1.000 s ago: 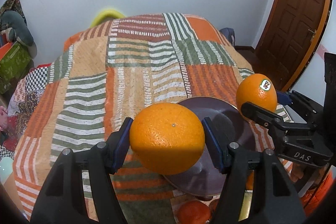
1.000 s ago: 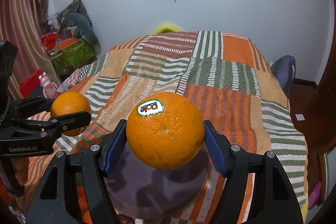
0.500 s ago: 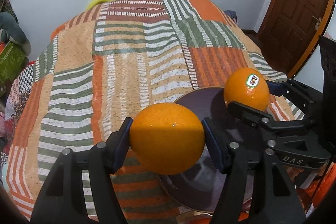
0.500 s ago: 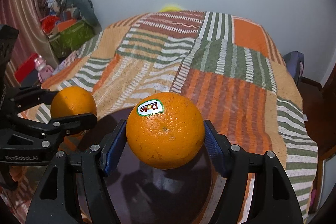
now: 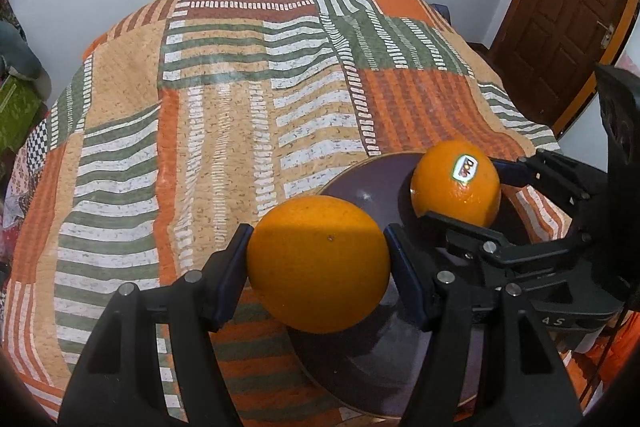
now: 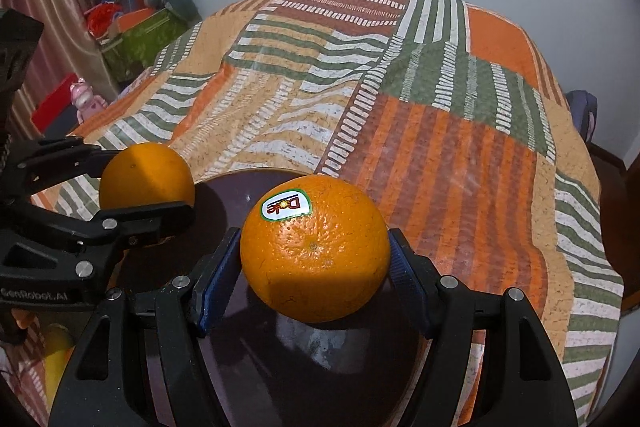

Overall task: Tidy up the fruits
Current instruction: 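Lower both oranges onto the plate and open both tools, then grasp the yellow corn cob with the left tool while the right tool grasps the green corn cob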

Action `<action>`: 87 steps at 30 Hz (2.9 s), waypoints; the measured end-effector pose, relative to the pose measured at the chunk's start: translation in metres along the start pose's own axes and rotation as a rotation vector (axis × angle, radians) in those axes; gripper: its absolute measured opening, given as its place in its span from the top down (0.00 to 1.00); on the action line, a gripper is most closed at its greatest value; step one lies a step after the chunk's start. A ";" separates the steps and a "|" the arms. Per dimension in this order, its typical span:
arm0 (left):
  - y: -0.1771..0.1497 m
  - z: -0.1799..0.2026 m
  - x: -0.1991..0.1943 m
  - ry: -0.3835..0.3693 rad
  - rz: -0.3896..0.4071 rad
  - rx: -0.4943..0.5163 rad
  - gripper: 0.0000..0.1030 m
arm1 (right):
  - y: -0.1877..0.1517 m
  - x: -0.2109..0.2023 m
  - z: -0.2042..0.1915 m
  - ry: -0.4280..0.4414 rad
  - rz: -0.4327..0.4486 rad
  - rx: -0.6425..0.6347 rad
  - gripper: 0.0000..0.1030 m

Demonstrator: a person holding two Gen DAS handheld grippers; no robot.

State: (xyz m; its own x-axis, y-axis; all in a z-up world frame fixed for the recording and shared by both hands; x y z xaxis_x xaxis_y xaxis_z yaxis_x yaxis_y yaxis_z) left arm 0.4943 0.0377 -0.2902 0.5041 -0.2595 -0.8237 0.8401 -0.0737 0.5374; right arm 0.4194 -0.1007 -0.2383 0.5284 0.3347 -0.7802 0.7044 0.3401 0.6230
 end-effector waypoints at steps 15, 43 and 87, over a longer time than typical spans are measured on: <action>0.007 0.011 0.024 -0.018 -0.043 0.009 0.36 | -0.005 -0.004 0.000 0.004 -0.002 -0.025 0.33; -0.005 0.013 -0.060 0.054 0.063 0.029 0.23 | -0.011 -0.043 -0.002 -0.049 0.016 0.024 0.21; -0.173 0.006 -0.187 0.082 0.067 -0.024 0.14 | -0.153 -0.110 -0.090 -0.041 -0.122 0.059 0.18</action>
State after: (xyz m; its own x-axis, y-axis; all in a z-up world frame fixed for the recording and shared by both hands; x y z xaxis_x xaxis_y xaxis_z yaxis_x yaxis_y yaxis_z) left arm 0.2530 0.0937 -0.2282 0.5732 -0.1834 -0.7986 0.8080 -0.0357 0.5881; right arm 0.2110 -0.1104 -0.2425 0.4550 0.2570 -0.8526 0.7909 0.3232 0.5196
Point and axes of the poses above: each gripper's, at about its wrist camera, not at the fingertips, and x roughly the way its jaws point, z to its right, y to its top, the point moved 7 cm from there along x, roughly the way its jaws point, and after that the axes turned 7 degrees about -y, right-handed, at the moved point
